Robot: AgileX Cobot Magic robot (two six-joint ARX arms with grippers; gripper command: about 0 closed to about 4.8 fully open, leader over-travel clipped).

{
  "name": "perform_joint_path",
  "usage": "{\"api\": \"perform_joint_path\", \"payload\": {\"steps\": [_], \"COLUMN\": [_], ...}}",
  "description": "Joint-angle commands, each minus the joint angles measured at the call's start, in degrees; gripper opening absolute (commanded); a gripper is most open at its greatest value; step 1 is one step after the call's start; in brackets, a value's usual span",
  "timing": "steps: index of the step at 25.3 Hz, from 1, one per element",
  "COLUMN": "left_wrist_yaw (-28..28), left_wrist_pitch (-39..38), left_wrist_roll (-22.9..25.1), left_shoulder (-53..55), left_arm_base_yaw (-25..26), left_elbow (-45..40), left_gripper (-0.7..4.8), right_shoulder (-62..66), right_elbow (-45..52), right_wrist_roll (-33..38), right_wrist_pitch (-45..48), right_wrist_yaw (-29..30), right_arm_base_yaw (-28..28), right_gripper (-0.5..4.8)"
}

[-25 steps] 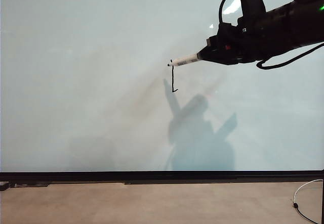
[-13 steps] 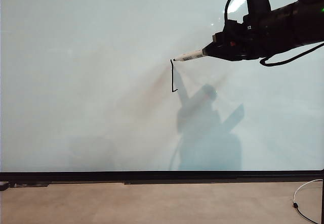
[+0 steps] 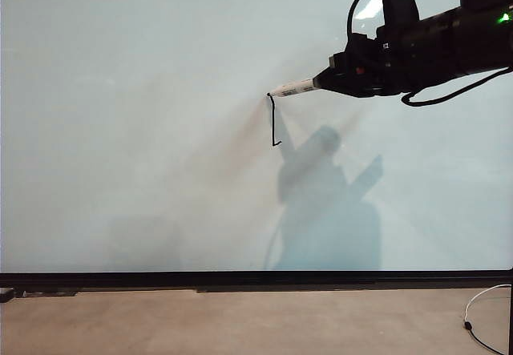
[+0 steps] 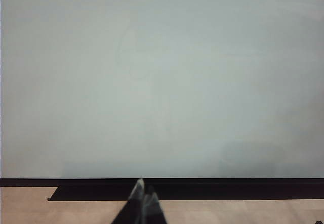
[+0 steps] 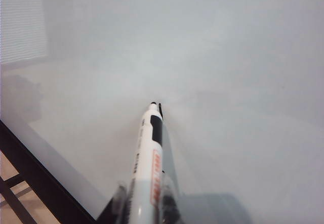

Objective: Pick up the pen on the shelf to the right of the whiteboard and draw a rectangle.

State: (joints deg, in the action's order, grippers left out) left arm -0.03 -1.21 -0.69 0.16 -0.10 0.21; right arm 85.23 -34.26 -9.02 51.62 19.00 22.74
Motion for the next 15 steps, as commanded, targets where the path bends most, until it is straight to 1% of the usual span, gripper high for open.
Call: {"api": "perform_joint_path", "payload": {"steps": [1, 15], "left_wrist_yaw": [0.2, 0.2], "left_wrist_pitch": [0.4, 0.4], "left_wrist_roll": [0.2, 0.2], "left_shoulder": [0.0, 0.0], "left_arm_base_yaw": [0.0, 0.0], "left_elbow": [0.2, 0.2], "left_gripper": [-0.05, -0.04], "right_shoulder": [-0.2, -1.8], "right_elbow": [-0.3, -0.2], "right_wrist_roll": [0.3, -0.6], "right_wrist_pitch": [1.0, 0.9], "right_wrist_yaw": [-1.4, -2.6], "right_arm_base_yaw": [0.1, -0.2], "right_gripper": [-0.05, -0.05]}}
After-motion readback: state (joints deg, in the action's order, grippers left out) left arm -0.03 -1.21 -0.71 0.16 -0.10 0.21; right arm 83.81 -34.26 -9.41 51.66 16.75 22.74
